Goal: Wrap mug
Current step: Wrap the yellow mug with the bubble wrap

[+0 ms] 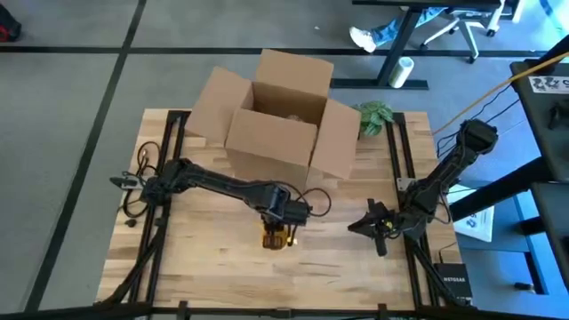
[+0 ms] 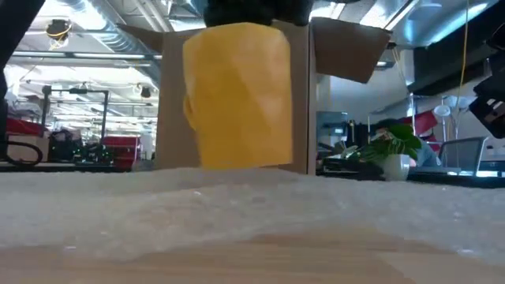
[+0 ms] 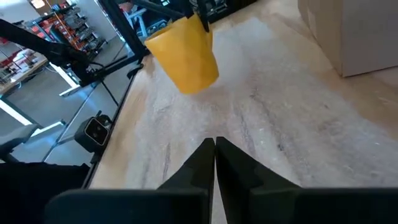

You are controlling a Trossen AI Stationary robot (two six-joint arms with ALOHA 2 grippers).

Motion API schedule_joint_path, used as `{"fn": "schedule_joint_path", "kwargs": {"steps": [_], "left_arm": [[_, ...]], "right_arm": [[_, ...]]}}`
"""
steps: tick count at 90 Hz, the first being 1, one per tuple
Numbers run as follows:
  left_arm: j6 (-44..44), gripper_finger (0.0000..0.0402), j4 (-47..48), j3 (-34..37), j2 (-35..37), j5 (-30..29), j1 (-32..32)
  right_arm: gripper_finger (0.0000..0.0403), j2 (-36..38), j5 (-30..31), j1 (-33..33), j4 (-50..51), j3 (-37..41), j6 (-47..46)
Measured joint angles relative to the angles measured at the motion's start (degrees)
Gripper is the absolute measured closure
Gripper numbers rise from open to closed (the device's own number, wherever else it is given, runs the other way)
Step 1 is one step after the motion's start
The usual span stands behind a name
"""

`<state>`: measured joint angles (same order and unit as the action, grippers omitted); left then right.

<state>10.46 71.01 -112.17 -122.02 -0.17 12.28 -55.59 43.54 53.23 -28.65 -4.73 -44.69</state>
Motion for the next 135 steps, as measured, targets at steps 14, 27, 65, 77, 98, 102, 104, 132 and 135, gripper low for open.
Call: {"fn": "schedule_joint_path", "kwargs": {"steps": [14,27,65,77,98,102,104,132,135], "left_arm": [[-0.01,0.0399,-2.37,2.84,-0.09,-0.01,-0.07],[0.04,0.0378,-3.33,3.07,-0.09,0.17,-0.01],[-0.83,0.0317,-3.99,3.07,-0.09,1.51,-1.96],[-3.21,0.0307,-3.48,3.07,0.87,1.53,-2.82],[-3.6,0.0304,-3.51,3.05,6.81,1.51,-3.88],[-3.34,0.0304,-3.77,3.05,8.01,1.45,-3.88],[-3.28,0.0304,-3.83,3.05,8.68,1.26,-3.87],[-2.76,0.0304,-11.91,13.31,17.17,-3.96,0.39],[-1.85,0.0304,-14.25,16.54,18.98,-4.15,0.93]], "right_arm": [[0.0403,0.0,0.01,0.0,-0.25,0.0,0.0],[0.0403,0.0,0.01,0.0,-0.35,0.0,0.02],[0.0403,0.0,0.49,0.0,-0.45,0.0,0.02],[0.0403,0.0,0.51,0.0,-0.47,0.0,0.02],[0.0403,0.0,1.16,0.0,-0.46,-0.02,-1.03],[0.0403,0.0,1.78,0.0,-0.38,-0.02,-2.29],[0.0403,0.0,1.92,0.0,-0.3,-0.02,-3.03],[0.0403,-0.02,-0.69,0.07,0.76,-0.46,-7.87],[0.0403,-0.02,-0.76,0.07,0.84,-0.85,-7.85]]}}
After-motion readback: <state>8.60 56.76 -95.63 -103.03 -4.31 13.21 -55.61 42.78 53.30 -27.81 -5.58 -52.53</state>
